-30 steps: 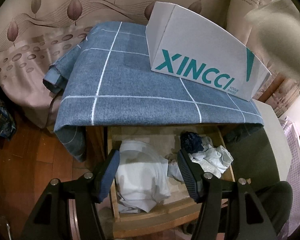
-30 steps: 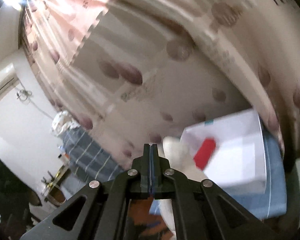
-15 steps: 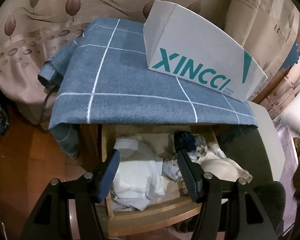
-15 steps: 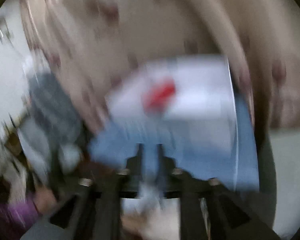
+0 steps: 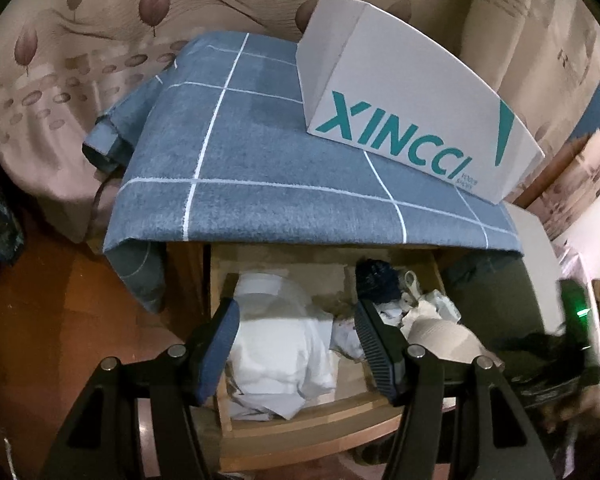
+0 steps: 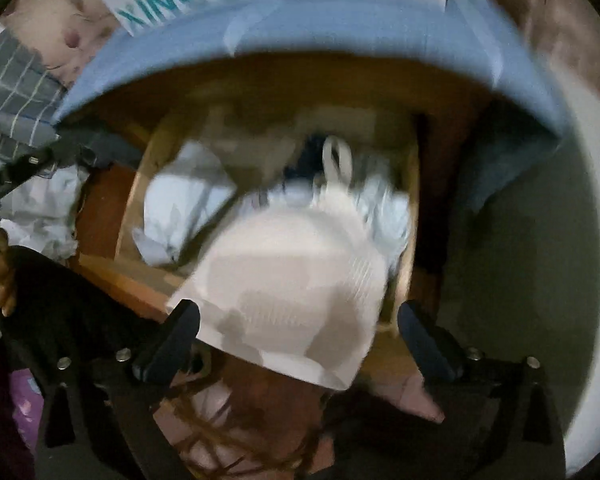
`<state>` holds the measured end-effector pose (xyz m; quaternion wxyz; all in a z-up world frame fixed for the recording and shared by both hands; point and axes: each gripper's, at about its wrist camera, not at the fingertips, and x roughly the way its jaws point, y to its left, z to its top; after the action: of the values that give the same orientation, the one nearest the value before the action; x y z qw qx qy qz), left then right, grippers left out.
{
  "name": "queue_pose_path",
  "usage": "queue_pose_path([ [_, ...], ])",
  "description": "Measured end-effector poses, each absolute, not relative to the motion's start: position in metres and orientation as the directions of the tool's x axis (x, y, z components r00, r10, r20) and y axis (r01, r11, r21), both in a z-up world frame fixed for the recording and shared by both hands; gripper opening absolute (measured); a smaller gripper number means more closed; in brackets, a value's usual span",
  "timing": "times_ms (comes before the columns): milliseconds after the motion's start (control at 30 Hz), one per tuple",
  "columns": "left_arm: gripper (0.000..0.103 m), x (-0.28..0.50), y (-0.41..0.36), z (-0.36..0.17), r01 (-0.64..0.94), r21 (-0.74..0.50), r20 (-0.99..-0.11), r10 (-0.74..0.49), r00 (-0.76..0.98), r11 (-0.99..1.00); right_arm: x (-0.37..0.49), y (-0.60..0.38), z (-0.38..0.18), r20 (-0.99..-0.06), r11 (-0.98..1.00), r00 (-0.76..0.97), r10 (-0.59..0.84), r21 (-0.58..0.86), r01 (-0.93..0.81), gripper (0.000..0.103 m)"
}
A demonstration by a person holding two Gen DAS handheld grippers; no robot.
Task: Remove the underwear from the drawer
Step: 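Lift the beige bra with the right gripper over the white box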
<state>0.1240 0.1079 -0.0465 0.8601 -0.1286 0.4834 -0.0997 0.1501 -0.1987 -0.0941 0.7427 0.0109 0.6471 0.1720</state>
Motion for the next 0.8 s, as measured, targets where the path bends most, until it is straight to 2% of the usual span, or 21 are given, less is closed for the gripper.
queue_pose_path([
  [100,0.061,0.124,0.107,-0.046,0.053,-0.315,-0.807,-0.296,0.511,0.948,0.16,-0.204,-0.119,-0.932,0.927,0.046,0.36,0.352,-0.132,0.099],
  [133,0.061,0.123,0.106,-0.046,0.055,-0.303,-0.809,-0.287,0.512,0.951,0.16,-0.206,-0.127,-0.916,0.915,0.03,0.4,0.396,-0.082,0.093],
  [167,0.062,0.123,0.105,-0.047,0.056,-0.294,-0.812,-0.28,0.512,0.954,0.16,-0.207,-0.135,-0.894,0.893,0.016,0.447,0.446,-0.058,0.063],
  [200,0.062,0.123,0.104,-0.047,0.057,-0.293,-0.813,-0.28,0.511,0.954,0.16,-0.205,-0.142,-0.866,0.865,-0.003,0.5,0.499,-0.054,0.044],
  [233,0.062,0.123,0.105,-0.047,0.057,-0.296,-0.812,-0.282,0.51,0.954,0.158,-0.202,-0.144,-0.864,0.863,0.002,0.503,0.502,-0.063,0.033],
  [267,0.062,0.123,0.105,-0.047,0.057,-0.296,-0.812,-0.282,0.51,0.954,0.155,-0.2,-0.139,-0.869,0.868,0.033,0.493,0.489,-0.086,0.027],
  [500,0.062,0.124,0.105,-0.048,0.053,-0.298,-0.812,-0.282,0.511,0.953,0.135,-0.2,-0.063,-0.79,0.82,0.229,0.569,0.524,-0.228,0.023],
  [800,0.062,0.122,0.106,-0.047,0.056,-0.297,-0.81,-0.283,0.513,0.953,0.112,-0.192,0.095,-0.6,0.715,0.39,0.698,0.556,-0.423,0.023],
])
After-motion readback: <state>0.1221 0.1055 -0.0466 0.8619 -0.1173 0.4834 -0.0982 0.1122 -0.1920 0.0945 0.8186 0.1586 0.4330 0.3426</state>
